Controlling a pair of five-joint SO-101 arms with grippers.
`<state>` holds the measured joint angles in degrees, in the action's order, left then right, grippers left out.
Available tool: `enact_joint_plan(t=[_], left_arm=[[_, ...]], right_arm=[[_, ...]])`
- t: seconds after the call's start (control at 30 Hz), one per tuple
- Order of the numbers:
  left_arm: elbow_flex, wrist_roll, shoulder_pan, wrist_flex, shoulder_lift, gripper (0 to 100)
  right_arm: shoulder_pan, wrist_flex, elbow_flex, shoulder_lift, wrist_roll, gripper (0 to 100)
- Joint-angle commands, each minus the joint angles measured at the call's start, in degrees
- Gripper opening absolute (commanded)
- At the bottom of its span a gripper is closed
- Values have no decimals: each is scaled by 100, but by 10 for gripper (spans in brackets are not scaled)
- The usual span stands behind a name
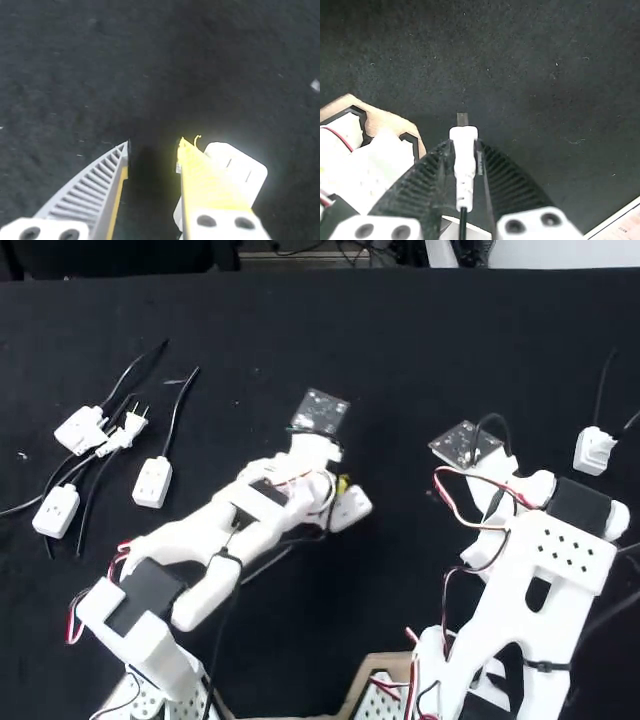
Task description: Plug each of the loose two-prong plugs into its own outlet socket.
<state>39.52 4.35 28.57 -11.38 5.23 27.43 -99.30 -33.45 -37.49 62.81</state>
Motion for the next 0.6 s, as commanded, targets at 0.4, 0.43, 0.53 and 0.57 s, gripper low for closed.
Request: enact_joint_plan(t=[0.4,0.43,0.53,0.57], left_arm=[[171,-53,-286,-1266,-1292,166],[330,-105,-259,-1275,-1301,167],[690,-422,-57,-1266,-1301,166],[778,-457,40,-1275,-1301,166]], right_arm=[[70,-70,22,-171,70,10],[70,-70,22,-171,70,10],[70,-70,22,-171,70,10],[70,-70,22,-171,70,10]])
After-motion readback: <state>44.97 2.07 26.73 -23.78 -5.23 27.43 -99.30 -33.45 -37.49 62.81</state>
